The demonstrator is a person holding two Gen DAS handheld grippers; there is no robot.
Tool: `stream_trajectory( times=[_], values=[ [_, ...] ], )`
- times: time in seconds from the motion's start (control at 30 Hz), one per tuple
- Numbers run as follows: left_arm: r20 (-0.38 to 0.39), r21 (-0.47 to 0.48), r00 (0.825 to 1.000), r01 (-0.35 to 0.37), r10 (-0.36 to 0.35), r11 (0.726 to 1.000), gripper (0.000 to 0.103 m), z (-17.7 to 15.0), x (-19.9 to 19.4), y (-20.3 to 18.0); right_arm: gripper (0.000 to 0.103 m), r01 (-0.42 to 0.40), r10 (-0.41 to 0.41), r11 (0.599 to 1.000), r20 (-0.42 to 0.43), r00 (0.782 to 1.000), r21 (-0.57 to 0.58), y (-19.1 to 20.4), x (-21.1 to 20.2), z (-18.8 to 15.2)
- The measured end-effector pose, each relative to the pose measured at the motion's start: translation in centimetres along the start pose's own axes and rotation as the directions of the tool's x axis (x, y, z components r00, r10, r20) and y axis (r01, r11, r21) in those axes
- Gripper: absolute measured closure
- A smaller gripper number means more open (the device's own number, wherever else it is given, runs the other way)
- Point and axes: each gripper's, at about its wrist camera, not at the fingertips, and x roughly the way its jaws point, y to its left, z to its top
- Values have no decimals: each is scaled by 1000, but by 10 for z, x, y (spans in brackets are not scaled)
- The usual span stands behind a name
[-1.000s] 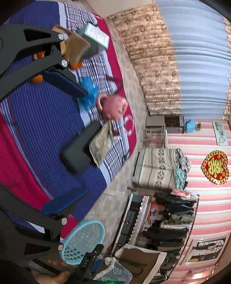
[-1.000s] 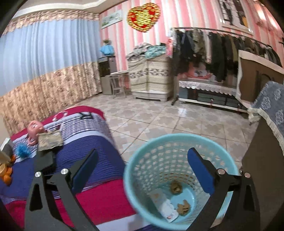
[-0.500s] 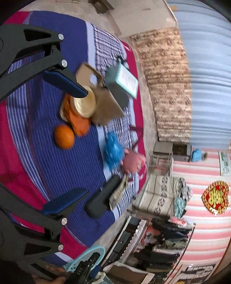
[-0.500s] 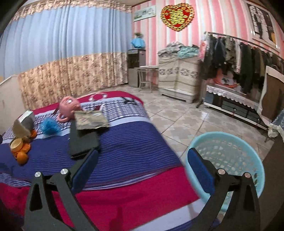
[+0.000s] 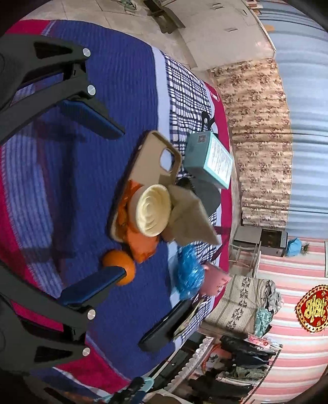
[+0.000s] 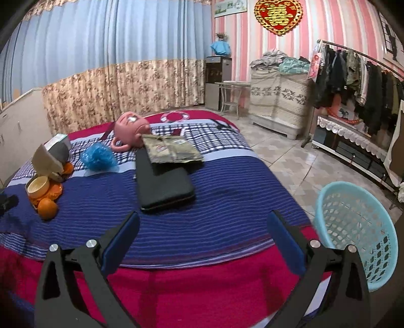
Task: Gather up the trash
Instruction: 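Move both tools back over the bed toward the bowl and phone case, then grasp the cream bowl with the left gripper while the right gripper grasps the orange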
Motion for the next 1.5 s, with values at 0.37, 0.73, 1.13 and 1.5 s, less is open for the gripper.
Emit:
stream_trajectory(
  times=[0.37,0.73,1.13,1.5],
  values=[
    [-106,-9,993,50,-51,999,24,26,59,5,5,-56,52,994,-36,998,-93,41,4,-5],
    [-103,-33,988,108,-111,994,42,18,54,9,5,-187,179,970,-63,982,-157,99,5,-3],
    [-33,-10,999,-15,15,1000,42,-12,5,65,7,-355,330,901,-137,934,-249,195,20,-4],
    [-31,-76,999,-12,10,997,42,-17,5,86,64,-452,396,864,-255,882,-222,218,47,-10]
  ],
)
